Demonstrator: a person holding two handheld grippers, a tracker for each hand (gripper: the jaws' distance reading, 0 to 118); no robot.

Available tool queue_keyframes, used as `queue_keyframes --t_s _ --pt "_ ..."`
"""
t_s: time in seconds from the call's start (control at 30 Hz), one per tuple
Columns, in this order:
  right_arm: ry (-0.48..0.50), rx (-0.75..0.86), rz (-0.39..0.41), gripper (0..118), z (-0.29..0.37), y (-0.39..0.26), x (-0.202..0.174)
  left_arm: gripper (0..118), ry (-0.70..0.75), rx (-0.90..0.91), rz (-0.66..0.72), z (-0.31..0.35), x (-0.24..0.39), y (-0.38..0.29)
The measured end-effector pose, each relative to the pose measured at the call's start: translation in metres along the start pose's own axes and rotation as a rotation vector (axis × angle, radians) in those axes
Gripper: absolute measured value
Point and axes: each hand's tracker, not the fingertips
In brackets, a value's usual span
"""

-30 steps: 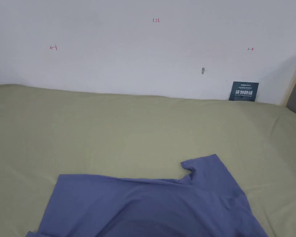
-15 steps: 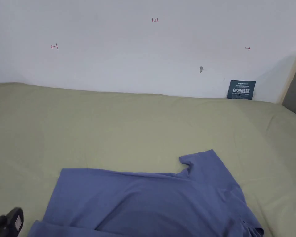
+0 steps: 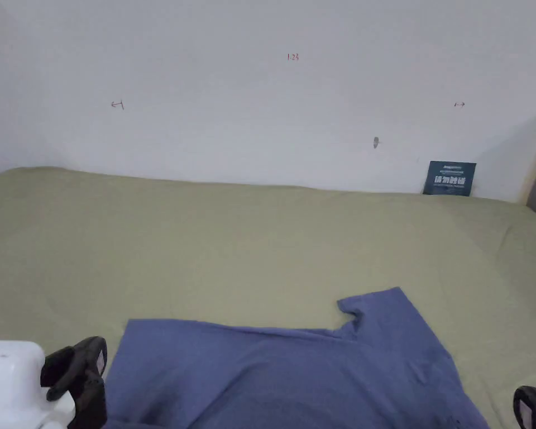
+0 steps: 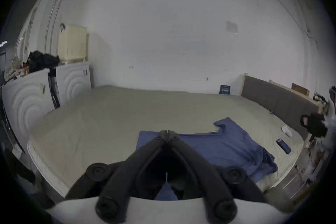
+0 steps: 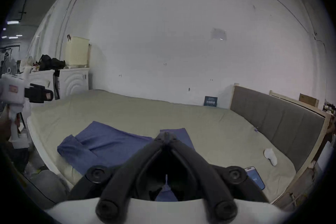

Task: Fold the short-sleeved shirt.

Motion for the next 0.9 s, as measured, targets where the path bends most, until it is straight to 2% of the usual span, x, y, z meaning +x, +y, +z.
queue_keyframes --t_s 0.1,0.3,0.33,0.37,0.4,0.43,0.57,0.7,0.9 --pt "-0.015 -0.016 -0.011 0 -0.014 0.0 0.006 0 -0.004 -0.076 0.032 -0.057 -0.023 0.031" --pt "-0.047 -0.07 -0.024 0 -0.044 -0.004 0.02 5 -0.096 -0.421 0.041 -0.223 -0.065 0.065" --pt "-0.053 -0.083 -0.024 0 -0.049 -0.006 0.023 18 -0.101 -0.467 0.031 -0.25 -0.069 0.063" --pt "-0.057 -0.104 -0.023 0 -0.054 -0.008 0.025 42 -0.128 -0.537 0.044 -0.279 -0.075 0.059" --pt "-0.06 -0.119 -0.019 0 -0.057 -0.01 0.027 84 -0.132 -0.602 0.033 -0.301 -0.075 0.054" --pt "-0.058 -0.141 -0.013 0 -0.061 -0.013 0.029 103 -0.125 -0.67 0.012 -0.324 -0.075 0.047" --pt "-0.049 -0.214 0.003 0 -0.076 -0.023 0.032 104 -0.067 -0.837 -0.031 -0.368 -0.061 0.019" --pt "-0.021 -0.246 -0.015 0 -0.084 -0.032 0.032 104 0.011 -0.851 0.033 -0.381 -0.061 0.003" --pt "0.026 -0.301 -0.035 0 -0.137 -0.021 0.045 100 0.091 -0.971 0.021 -0.389 -0.071 -0.016"
